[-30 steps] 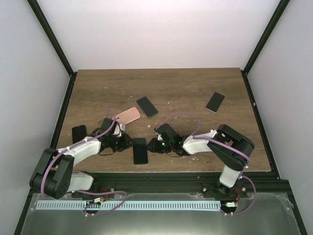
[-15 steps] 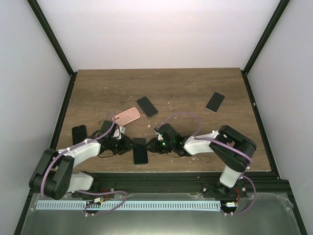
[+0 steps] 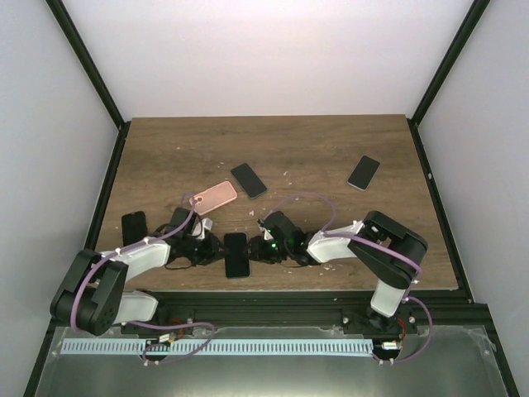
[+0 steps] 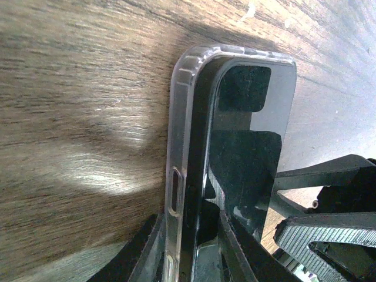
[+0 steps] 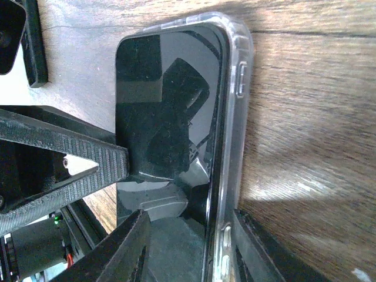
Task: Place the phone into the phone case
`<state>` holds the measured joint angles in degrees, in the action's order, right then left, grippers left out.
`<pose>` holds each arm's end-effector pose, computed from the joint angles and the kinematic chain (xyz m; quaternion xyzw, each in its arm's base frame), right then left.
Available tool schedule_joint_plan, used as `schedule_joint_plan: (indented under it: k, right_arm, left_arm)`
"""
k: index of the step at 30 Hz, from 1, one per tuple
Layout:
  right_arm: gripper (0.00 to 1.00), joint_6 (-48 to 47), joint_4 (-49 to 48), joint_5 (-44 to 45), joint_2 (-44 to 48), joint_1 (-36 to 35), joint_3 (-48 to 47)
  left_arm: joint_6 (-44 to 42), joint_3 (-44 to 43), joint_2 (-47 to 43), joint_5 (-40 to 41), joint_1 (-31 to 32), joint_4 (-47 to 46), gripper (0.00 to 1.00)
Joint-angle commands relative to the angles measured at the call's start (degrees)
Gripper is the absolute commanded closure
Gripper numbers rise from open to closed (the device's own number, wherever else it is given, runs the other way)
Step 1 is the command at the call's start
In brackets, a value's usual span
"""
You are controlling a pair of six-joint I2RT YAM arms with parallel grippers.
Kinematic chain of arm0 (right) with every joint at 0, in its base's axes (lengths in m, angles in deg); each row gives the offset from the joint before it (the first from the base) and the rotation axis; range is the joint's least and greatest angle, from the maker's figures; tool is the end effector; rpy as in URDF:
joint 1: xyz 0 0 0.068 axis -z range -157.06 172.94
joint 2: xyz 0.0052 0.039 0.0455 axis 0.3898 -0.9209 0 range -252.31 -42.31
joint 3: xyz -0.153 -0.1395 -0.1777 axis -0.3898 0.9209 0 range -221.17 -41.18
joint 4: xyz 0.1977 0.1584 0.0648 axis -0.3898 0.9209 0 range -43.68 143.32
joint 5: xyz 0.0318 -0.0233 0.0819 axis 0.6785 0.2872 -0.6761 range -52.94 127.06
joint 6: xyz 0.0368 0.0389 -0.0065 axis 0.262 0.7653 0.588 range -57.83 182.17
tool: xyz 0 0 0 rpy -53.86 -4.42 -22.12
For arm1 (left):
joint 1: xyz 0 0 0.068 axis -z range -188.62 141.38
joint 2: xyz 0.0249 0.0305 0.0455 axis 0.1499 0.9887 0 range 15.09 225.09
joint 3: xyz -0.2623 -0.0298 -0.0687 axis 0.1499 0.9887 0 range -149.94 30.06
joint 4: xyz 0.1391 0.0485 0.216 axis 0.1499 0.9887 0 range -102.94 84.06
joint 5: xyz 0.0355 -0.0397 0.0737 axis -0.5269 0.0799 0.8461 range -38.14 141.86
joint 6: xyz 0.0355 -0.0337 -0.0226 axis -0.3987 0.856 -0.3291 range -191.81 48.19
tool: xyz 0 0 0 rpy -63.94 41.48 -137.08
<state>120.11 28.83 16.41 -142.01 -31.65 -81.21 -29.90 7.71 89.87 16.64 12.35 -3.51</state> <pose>0.1748 0.2677 0.1205 -0.0464 0.9011 0.4226 0.0852 0.1759 -0.0894 0.1197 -0.0957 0.9225 -0.3713 0.0445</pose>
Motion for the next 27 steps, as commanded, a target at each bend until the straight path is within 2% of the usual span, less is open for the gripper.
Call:
schedule_joint_plan:
  k: [1,5,14,20,27]
  right_arm:
    - [0.60,1.4,-1.9,-1.2,-1.6,-0.6,-2.3]
    - [0.58,3.6,-10.5,-4.7,-1.1,-0.3,-0.9]
    - [0.56,7.6,-25.1,-9.5,0.9,0.0,3.1]
    - [0.55,10.2,-31.5,-10.9,1.3,0.1,5.4]
    - [0.55,11.8,-34.0,-11.7,0.3,0.1,5.3]
  left_arm:
    - [-1.6,0.9,1.2,0.0,0.3,1.6,0.74]
    - [-2.0,1.4,1.2,-0.2,0.3,2.2,0.74]
    - [0.7,2.9,-0.2,-3.6,0.2,1.3,0.63]
    - [1.5,2.6,-1.9,-4.8,0.2,2.4,0.58]
    - [2.1,4.1,-2.8,-4.6,0.2,1.3,0.62]
